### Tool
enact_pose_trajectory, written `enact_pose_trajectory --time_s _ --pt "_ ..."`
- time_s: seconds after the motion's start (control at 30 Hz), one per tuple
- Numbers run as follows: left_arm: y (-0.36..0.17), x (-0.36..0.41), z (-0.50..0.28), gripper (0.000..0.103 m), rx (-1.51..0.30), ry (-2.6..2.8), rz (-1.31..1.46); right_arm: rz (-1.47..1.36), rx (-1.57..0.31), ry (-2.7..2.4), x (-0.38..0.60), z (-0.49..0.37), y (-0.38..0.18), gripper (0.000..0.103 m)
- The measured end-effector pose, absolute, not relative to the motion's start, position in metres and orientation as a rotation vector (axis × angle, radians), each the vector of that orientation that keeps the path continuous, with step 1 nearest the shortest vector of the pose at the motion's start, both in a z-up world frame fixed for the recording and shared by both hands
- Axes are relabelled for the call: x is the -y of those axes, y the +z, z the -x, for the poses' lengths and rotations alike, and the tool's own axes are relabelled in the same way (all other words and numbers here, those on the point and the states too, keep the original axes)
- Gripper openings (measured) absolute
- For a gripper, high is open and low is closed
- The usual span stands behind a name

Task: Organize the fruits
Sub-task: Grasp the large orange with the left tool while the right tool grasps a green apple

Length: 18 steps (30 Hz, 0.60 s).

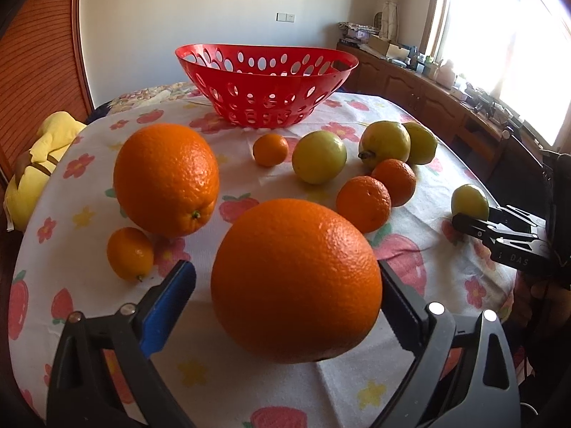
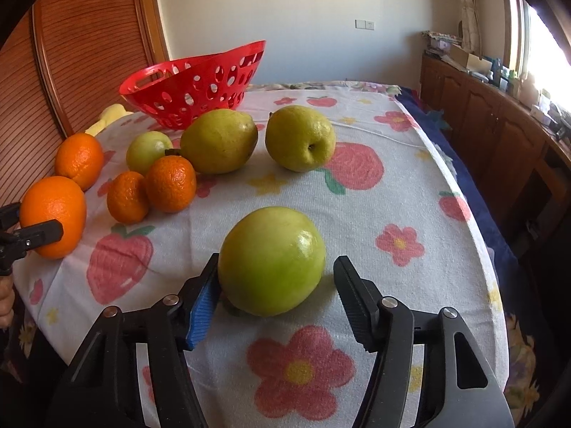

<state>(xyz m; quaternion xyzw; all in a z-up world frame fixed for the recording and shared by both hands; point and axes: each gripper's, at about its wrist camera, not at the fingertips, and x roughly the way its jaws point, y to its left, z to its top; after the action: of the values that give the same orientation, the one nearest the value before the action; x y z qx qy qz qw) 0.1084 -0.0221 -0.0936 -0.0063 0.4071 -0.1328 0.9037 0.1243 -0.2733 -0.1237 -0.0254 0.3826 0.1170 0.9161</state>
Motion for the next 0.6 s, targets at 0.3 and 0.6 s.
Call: enact_pose_trajectory --time_s 0.3,0.6 --pt "-0.093 0.0243 -0.1103 0.085 -0.837 -0.307 0.011 0.067 -0.795 0.258 0.2722 -0.1251 -0.1246 0.056" --pt "-0.0912 0.0229 -0.1041 0.083 -0.823 -0.316 0.016 0.058 -0.789 0.279 0.2731 -0.1248 -0.1222 0.054"
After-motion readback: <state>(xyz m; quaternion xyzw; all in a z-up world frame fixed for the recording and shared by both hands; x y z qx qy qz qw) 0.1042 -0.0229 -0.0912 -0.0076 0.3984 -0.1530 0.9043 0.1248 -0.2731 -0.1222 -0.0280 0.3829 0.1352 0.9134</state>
